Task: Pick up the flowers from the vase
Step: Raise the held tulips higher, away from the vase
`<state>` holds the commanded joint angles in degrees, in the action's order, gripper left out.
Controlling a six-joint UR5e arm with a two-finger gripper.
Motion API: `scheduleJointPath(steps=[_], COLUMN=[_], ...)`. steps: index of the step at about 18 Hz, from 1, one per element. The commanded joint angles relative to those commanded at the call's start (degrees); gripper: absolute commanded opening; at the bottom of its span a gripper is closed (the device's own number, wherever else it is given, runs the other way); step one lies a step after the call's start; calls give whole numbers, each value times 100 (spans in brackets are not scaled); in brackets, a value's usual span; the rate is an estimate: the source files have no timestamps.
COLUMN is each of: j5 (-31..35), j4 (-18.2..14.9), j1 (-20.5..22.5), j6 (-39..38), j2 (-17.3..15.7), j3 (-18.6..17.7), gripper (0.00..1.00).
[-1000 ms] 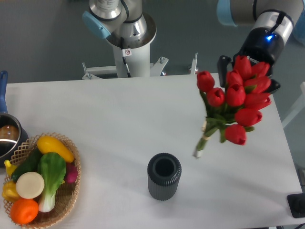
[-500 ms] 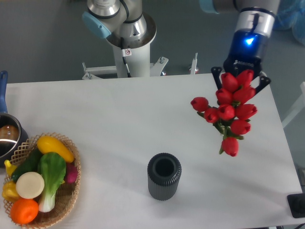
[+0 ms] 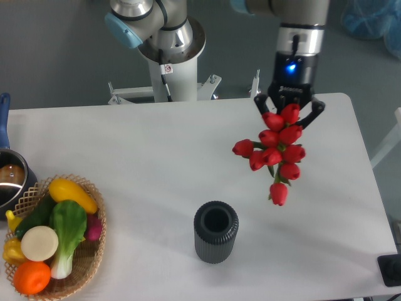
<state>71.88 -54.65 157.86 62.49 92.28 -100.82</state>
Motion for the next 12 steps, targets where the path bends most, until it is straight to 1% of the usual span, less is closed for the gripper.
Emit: scheduleJointPath(steps=[2,5,7,8,10,12], j5=[369,914,1152,1231,1293,1311], j4=[-405,-748,-1134,-1275,-1347,-1329], j1=[-149,-360,-413,-414,-422,-440], j6=[9,52,332,473,536,536], j2=[9,70,79,79,79,79], j3=[194,335,396,397,414,397], gripper=[9,10,10,10,11,10])
